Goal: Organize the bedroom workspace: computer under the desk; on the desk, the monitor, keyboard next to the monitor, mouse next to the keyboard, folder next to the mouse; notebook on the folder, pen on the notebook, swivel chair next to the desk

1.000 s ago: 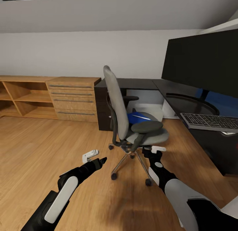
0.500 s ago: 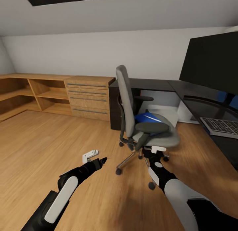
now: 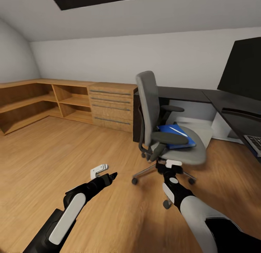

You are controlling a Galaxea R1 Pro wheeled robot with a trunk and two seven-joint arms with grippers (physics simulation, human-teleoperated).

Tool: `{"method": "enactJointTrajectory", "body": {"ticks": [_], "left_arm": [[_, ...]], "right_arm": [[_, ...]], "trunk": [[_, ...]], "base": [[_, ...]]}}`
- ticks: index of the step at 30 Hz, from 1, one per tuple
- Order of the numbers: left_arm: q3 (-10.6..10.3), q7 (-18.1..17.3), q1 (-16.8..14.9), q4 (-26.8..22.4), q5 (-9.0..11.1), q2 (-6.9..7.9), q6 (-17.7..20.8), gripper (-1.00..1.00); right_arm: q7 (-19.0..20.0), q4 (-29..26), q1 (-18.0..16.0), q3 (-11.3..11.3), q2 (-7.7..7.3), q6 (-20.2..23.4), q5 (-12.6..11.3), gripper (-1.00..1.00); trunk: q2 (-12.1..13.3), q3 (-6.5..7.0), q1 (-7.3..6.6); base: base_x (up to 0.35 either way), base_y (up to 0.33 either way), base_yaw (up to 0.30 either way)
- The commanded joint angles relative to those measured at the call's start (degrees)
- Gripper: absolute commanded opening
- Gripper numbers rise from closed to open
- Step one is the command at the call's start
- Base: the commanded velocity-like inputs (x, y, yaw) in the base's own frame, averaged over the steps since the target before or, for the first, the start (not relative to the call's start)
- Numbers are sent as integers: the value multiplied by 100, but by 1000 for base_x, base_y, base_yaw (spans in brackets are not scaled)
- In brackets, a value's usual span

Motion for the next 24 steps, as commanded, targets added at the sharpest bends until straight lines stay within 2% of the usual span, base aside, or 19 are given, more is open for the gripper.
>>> {"method": "enactJointTrajectory", "body": {"ticks": [1, 11, 19, 24], "left_arm": [[-12, 59, -6, -7, 63, 5, -2, 100], [-12, 59, -6, -1, 68, 5, -2, 100], [-12, 58, -6, 2, 68, 5, -2, 100], [-12, 58, -6, 2, 68, 5, -1, 100]], "right_arm": [[-6, 4, -3, 2, 1, -25, -27, 100], [-6, 11, -4, 2, 5, -17, -35, 100], [2, 13, -3, 2, 9, -16, -35, 100], [9, 12, -4, 2, 9, -16, -35, 100]], "trunk": [[-2, -5, -1], [-2, -5, -1], [-2, -5, -1], [-2, -5, -1]], "base": [[0, 0, 163], [-29, 1, 9], [-191, 161, -1], [-75, 51, -167]]}}
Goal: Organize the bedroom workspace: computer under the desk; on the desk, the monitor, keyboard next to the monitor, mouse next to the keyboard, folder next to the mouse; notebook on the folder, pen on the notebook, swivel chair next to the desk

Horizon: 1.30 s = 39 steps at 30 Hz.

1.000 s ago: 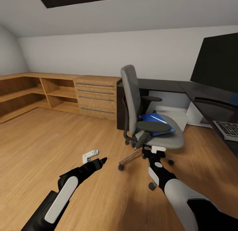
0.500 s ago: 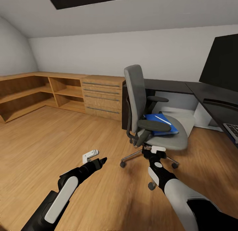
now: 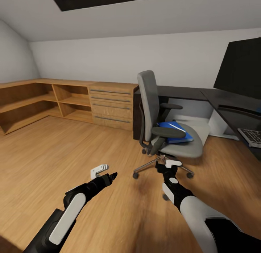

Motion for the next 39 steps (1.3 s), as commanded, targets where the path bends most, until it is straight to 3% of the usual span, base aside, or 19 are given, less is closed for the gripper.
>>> {"method": "enactJointTrajectory", "body": {"ticks": [1, 23, 26, 33, 34, 39], "left_arm": [[-9, 58, -3, -10, 61, 6, -2, 100], [-12, 52, -3, 51, 65, 6, -2, 100], [-10, 40, 43, -76, 127, 71, -7, 100], [-4, -208, 413, -504, 634, 359, -34, 100], [4, -459, 455, -533, 819, 474, -37, 100], [41, -552, 469, -537, 1315, 669, -37, 100]], "right_arm": [[-7, 7, -5, -4, 3, -26, -29, 100], [-4, 4, -5, -22, 10, -13, -78, 100], [6, -3, -6, -33, 0, -9, -91, 100], [4, -23, -8, -44, -21, -9, -99, 100], [-2, -30, -6, -45, -23, -9, -99, 100], [-10, -28, -4, -45, -24, -9, -99, 100]], "trunk": [[-2, -5, -1], [-2, -5, -1], [-2, -5, -1], [-2, -5, -1], [-2, -5, -1], [-2, -5, -1]], "base": [[-12, 8, -249], [-1, 1, -282], [0, 0, -298], [0, 0, -298], [0, 0, -99], [0, 0, -36]]}}
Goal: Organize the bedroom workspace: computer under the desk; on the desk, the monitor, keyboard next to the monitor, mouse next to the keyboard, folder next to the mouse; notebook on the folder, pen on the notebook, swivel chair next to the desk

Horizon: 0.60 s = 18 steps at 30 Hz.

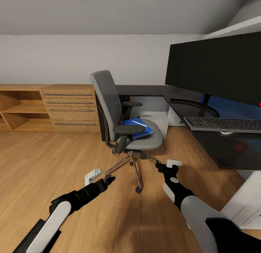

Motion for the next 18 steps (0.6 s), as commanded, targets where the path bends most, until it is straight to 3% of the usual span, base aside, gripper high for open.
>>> {"method": "enactJointTrajectory", "body": {"ticks": [1, 13, 18], "left_arm": [[49, 49, -3, -8, 141, 45, -2, 100], [200, 45, -3, -4, 206, 72, -2, 100], [273, 54, -3, -2, 210, 72, -1, 100]], "right_arm": [[-1, 7, -4, -5, 2, -26, -35, 100], [-10, -17, -4, -3, 28, -36, -35, 100], [-18, -19, -4, -5, 14, -37, -32, 100]], "trunk": [[-2, -5, -1], [-2, -5, -1], [4, 105, -14]], "base": [[0, 0, -4], [0, 0, -1], [0, 0, 0]]}}
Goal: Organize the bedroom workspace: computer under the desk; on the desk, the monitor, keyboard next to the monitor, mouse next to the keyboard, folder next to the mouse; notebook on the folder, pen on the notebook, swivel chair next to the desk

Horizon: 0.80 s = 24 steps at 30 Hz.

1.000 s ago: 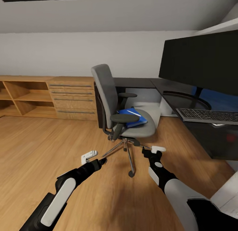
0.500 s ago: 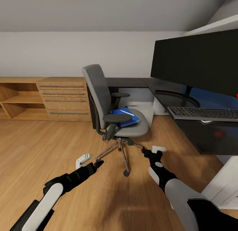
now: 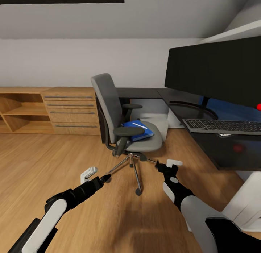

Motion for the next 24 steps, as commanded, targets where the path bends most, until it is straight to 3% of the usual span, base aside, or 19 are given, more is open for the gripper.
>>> {"method": "enactJointTrajectory", "body": {"ticks": [1, 12, 20, 24], "left_arm": [[4, 58, -4, -7, 60, 4, -1, 100], [66, 64, -4, -5, 61, 12, -1, 100], [66, 64, -4, 13, 209, 13, -1, 100], [69, 66, -4, 39, 220, 13, -1, 100]], "right_arm": [[0, 6, -4, -5, 3, -28, -37, 100], [0, -2, -4, -5, 1, -28, -32, 100], [-6, -19, -11, -10, -2, -26, -25, 100], [-8, -74, -37, -187, -64, -7, -99, 100]], "trunk": [[-1, 17, -3], [14, 261, -32], [14, 261, -32], [14, 261, -32]], "base": [[0, 0, 0], [0, 0, 0], [0, 0, 0], [0, 0, 0]]}}
